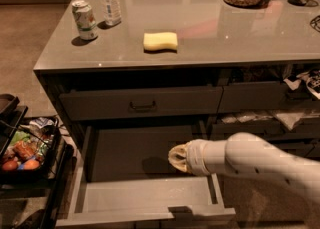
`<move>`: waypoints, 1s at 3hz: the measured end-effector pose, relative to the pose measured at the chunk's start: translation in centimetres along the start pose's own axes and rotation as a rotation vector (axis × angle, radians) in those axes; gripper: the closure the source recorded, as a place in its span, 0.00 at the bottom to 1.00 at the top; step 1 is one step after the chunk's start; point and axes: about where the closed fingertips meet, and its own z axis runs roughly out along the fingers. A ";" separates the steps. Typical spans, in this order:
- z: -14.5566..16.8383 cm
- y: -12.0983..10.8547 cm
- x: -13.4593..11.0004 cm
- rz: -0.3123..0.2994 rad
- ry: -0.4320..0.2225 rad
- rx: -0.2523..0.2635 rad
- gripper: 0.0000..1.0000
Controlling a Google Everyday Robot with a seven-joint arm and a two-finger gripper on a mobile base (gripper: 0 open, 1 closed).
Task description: Open middle drawer
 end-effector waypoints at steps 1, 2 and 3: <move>-2.1 2.1 -3.4 -0.066 -0.007 0.105 1.00; -3.2 2.0 -5.1 -0.108 -0.019 0.143 1.00; -3.2 2.0 -5.1 -0.106 -0.020 0.143 0.82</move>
Offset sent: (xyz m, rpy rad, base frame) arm -0.0332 0.0104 0.0185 0.0152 -0.1102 -0.0066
